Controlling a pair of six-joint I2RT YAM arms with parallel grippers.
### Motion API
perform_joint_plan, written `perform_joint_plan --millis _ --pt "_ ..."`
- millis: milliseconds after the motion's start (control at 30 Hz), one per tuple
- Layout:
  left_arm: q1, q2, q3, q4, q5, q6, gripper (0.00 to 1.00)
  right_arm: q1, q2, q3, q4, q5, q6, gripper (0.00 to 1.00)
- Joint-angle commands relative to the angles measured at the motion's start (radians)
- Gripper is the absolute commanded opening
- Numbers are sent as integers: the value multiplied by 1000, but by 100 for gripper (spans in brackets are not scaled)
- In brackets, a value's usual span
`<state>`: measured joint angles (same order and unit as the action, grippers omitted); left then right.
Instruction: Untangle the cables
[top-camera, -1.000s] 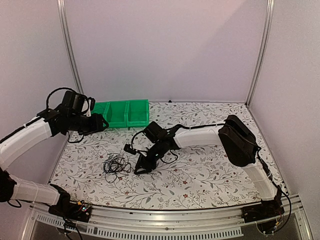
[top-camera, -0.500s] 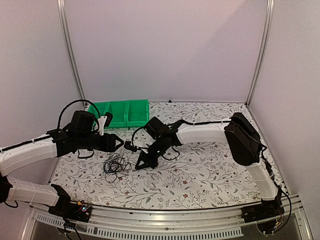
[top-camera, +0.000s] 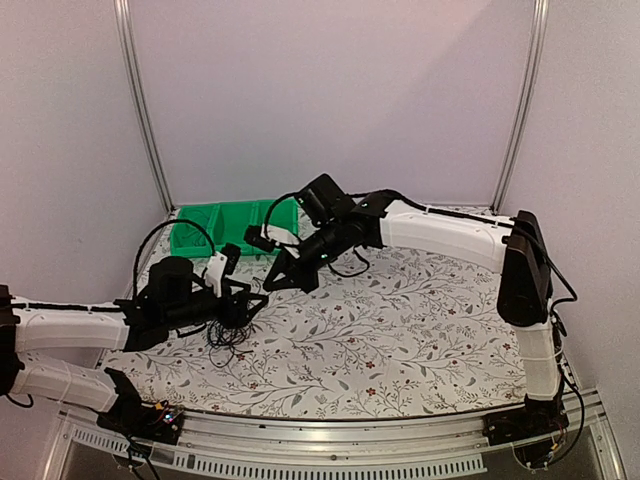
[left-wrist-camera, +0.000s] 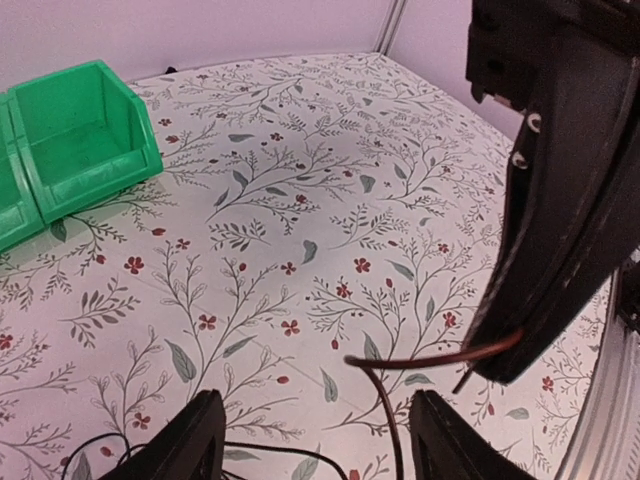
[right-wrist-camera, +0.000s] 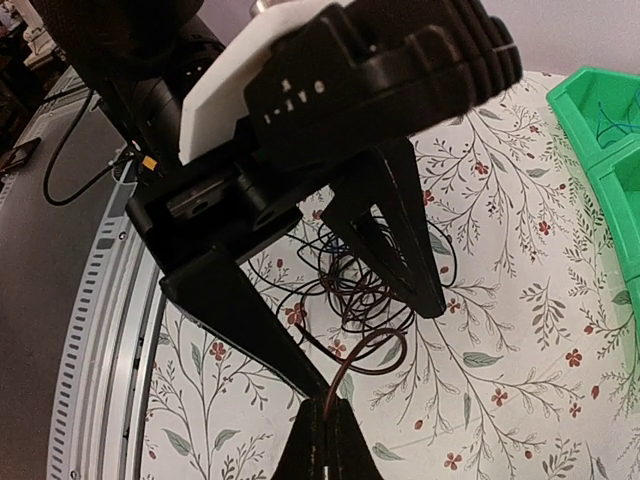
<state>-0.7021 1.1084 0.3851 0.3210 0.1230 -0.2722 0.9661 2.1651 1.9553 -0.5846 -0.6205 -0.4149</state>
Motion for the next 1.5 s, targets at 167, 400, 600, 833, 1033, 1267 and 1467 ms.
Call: perform_joint_plan --millis 167,400,600,833,1033,1267,1467 --pt "-27 268 11 319 -33 62 46 -19 -15 113 -155 48 -53 0" --pt "-26 485 28 454 -18 66 15 -53 -172 149 -153 58 -65 0" --pt "-26 624 49 474 -12 31 17 -69 -321 185 -34 154 -44 0" --pt "-26 678 23 475 -19 5 17 -86 -379 324 120 311 -65 0" --pt "-20 696 -13 467 -31 -2 16 -87 -390 426 252 407 -106 0" --pt "-18 671 -51 444 -29 -45 17 -87 -389 495 344 437 -167 0" --pt "-17 613 -22 384 -30 -48 20 -87 -415 386 328 445 -217 0"
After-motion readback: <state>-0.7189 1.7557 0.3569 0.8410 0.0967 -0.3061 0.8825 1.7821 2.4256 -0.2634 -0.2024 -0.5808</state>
